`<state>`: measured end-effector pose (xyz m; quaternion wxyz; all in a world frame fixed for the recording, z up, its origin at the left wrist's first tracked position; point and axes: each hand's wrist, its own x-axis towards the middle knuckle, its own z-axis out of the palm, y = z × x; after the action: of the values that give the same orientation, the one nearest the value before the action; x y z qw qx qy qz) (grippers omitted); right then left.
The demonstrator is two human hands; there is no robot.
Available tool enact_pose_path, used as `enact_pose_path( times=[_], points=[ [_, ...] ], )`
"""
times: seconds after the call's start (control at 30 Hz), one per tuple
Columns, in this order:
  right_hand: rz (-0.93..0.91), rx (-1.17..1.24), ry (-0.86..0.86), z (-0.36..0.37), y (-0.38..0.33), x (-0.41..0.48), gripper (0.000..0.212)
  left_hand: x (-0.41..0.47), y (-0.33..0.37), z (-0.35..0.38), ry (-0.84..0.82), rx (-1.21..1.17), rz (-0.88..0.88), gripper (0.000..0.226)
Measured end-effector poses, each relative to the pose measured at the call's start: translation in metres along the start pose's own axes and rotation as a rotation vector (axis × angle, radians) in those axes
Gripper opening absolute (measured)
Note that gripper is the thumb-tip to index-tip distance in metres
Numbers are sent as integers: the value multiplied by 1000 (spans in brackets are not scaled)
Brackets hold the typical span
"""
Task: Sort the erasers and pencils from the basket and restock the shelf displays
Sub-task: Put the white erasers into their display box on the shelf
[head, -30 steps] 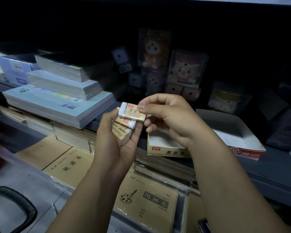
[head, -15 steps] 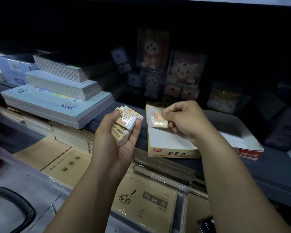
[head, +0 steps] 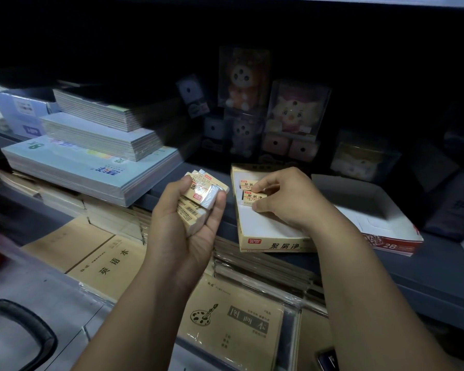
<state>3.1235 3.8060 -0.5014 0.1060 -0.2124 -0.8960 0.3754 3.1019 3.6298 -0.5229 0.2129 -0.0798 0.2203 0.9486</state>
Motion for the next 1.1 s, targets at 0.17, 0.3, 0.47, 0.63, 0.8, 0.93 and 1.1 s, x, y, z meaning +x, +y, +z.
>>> enact_pose_path(
  times=[0.17, 0.3, 0.47, 0.63, 0.8, 0.93, 1.1],
  points=[
    [1, -53, 7, 1, 2, 4, 32, 0, 0, 0, 0, 3, -3, 33],
    [17, -73, 98, 3, 6, 8, 30, 1, 0, 0, 4, -1, -5, 37],
    [46, -88, 142, 9, 5, 11, 26, 1, 0, -1, 1, 3, -4, 36],
    [61, -153, 172, 9, 0, 8, 28, -1, 0, 0, -7, 43, -14, 28],
    [-6, -273, 142, 9, -6, 2, 30, -2, 0, -1, -21, 121, -22, 24],
    [-200, -130, 114, 8, -18, -3, 21, -1, -1, -1, -22, 139, -16, 22],
    [-375, 330, -32, 6, -41, -20, 12, 0, -1, -3, -86, 160, -14, 27]
  ],
)
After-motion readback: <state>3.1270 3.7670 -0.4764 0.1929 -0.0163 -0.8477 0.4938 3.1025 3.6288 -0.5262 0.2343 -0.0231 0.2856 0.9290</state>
